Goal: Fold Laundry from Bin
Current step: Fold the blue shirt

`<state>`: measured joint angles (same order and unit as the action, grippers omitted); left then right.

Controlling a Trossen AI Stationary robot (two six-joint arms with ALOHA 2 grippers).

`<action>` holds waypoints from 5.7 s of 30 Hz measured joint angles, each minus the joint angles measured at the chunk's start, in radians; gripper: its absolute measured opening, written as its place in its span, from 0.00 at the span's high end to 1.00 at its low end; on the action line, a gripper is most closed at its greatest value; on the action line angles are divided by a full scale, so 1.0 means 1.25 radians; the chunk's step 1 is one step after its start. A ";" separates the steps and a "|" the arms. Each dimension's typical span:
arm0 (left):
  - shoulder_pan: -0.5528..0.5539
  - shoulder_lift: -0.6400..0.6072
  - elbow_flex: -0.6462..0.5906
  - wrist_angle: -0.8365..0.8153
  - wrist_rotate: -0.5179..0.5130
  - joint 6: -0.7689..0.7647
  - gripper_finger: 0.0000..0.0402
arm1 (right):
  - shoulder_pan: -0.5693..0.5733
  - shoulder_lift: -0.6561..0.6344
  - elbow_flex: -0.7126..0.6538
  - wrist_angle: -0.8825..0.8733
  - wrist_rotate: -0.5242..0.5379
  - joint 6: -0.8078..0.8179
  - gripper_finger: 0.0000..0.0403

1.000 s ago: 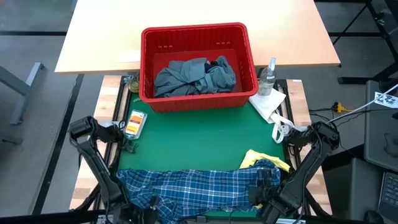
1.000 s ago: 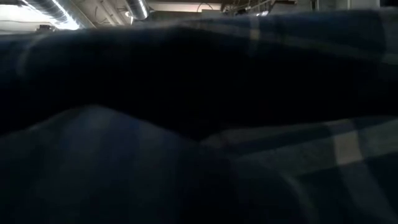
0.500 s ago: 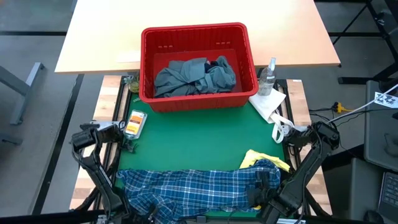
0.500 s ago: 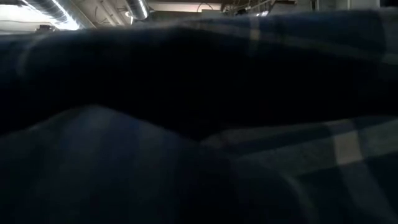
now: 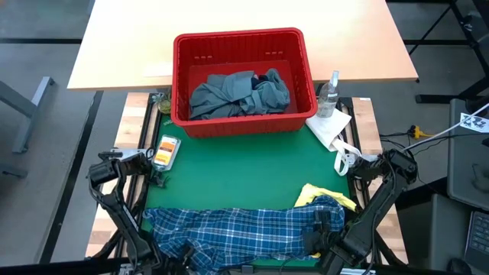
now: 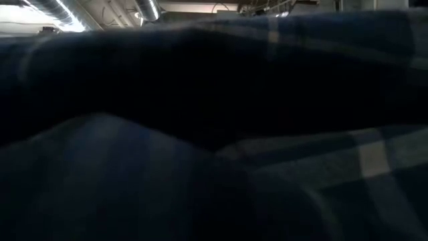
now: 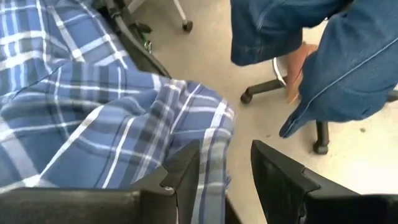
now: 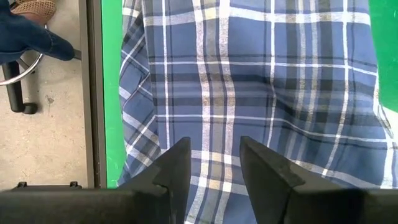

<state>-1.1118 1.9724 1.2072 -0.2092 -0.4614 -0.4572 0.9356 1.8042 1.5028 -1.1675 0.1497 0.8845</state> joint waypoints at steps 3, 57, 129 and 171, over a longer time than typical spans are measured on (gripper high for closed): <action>0.001 0.000 0.000 -0.020 0.000 0.000 0.67 | 0.000 0.000 0.000 0.000 0.000 0.000 0.66; 0.284 -0.144 0.000 0.030 -0.249 -0.297 1.00 | 0.000 0.000 0.000 0.605 0.398 -0.275 0.66; 0.129 0.020 0.000 0.161 -0.036 -0.408 0.69 | -0.016 0.065 0.000 0.598 0.347 -0.276 0.66; 0.148 0.079 0.000 0.308 -0.036 -0.415 0.98 | -0.016 0.065 0.000 0.598 0.347 -0.276 0.66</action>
<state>-0.9268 2.0716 1.2076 0.1763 -0.5059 -0.9765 0.9157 1.8851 1.5028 -0.4202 0.5831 0.5396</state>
